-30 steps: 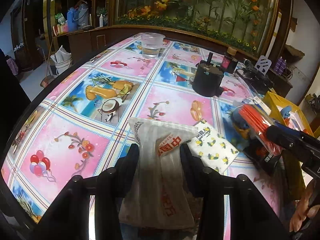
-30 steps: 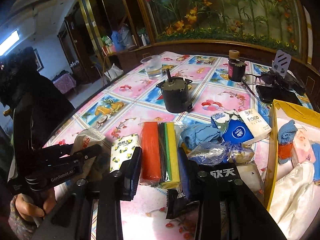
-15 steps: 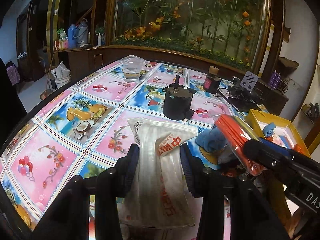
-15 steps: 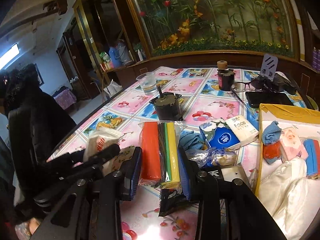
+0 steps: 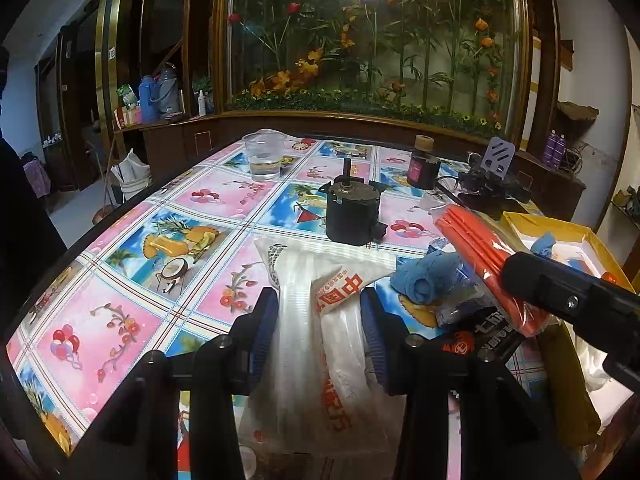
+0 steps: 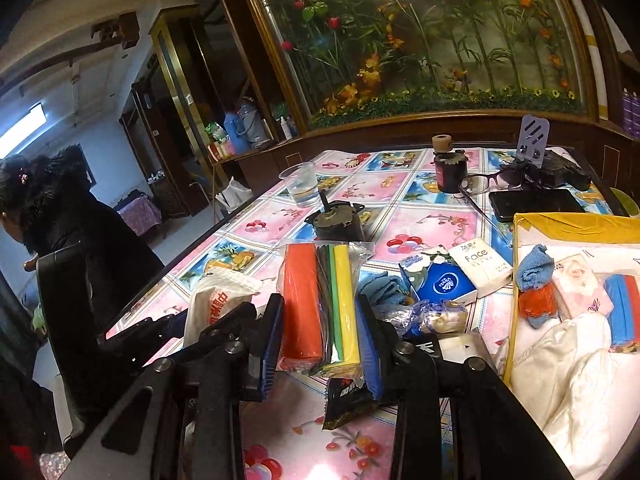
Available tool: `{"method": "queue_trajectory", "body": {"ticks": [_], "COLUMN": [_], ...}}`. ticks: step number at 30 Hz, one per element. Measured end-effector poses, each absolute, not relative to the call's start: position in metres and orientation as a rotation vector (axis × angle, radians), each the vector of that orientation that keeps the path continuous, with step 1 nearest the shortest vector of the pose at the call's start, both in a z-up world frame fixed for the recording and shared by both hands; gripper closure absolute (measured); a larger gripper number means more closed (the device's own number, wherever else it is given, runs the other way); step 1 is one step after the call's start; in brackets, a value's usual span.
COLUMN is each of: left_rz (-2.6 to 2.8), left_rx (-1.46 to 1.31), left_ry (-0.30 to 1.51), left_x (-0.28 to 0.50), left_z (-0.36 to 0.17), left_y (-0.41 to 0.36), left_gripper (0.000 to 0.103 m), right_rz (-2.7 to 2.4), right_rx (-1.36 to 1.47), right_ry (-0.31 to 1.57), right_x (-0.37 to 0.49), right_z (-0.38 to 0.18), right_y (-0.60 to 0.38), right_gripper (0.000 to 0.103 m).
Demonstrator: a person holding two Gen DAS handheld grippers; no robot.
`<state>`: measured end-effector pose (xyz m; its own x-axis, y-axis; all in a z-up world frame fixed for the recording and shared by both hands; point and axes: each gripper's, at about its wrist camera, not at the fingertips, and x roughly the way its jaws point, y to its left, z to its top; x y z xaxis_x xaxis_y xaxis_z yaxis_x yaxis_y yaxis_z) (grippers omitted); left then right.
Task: Organize soft objects
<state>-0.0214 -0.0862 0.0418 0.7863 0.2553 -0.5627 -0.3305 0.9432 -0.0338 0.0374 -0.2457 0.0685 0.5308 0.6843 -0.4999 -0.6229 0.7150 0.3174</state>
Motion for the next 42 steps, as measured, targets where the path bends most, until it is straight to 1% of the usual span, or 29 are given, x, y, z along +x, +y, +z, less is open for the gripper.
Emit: {"method": "queue_trajectory", "body": {"ticks": [16,42], "left_rz": [0.344,0.328], "left_rx": [-0.091,-0.057], "left_ry": [0.551,0.544], "left_x": [-0.024,-0.022], "left_z": [0.046,0.047], "left_y": [-0.093,-0.109], "left_gripper": [0.061,0.061], "right_rz": [0.804,0.768], "right_rx": [0.125,0.204], "right_ry": [0.61,0.589], "right_x": [0.031,0.033], "right_z": [0.074,0.08], "right_y": [-0.253,-0.283], "right_gripper": [0.065,0.065]}}
